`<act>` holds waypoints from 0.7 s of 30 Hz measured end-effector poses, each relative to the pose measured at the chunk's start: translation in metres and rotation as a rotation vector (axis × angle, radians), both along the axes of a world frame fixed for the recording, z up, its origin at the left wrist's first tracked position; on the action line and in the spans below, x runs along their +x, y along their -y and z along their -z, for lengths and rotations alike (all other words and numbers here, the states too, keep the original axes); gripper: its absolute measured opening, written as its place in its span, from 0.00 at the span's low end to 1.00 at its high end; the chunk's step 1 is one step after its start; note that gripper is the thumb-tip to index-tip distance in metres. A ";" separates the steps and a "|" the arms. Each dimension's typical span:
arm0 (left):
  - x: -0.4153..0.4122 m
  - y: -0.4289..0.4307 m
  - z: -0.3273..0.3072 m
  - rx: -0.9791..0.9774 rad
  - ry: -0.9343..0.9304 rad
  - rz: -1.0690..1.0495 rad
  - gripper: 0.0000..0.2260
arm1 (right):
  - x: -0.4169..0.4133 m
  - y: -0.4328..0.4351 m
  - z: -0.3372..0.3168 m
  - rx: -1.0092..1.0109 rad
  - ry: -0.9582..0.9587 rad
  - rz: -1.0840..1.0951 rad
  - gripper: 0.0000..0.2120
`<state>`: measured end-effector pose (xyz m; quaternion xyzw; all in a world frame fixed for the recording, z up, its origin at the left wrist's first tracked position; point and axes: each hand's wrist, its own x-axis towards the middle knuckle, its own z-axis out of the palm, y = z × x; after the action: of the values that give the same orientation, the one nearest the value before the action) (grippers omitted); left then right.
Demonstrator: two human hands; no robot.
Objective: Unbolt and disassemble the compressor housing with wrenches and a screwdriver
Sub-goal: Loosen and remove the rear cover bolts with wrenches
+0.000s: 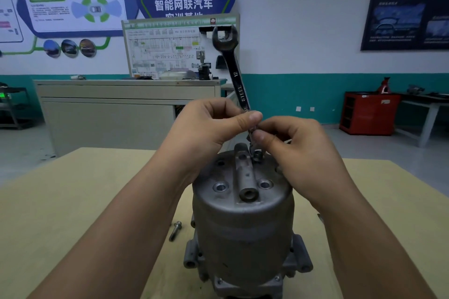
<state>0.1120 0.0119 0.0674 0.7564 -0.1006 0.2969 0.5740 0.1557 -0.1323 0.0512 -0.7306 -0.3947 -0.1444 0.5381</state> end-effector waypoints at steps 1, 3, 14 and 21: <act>0.001 0.001 0.000 0.000 0.012 0.001 0.12 | 0.002 -0.001 0.001 0.014 -0.005 -0.009 0.11; 0.002 0.002 0.001 -0.024 0.016 0.033 0.10 | 0.004 -0.002 0.003 0.071 -0.062 -0.059 0.11; 0.008 -0.003 -0.013 0.118 -0.047 0.237 0.05 | 0.011 -0.002 0.007 0.222 -0.288 -0.296 0.13; 0.006 0.002 -0.023 0.188 0.021 0.215 0.06 | 0.013 0.001 0.004 0.236 -0.074 -0.221 0.16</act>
<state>0.1180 0.0097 0.0903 0.7885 -0.2143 0.2311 0.5281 0.1684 -0.1332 0.0476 -0.6192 -0.4329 -0.1026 0.6470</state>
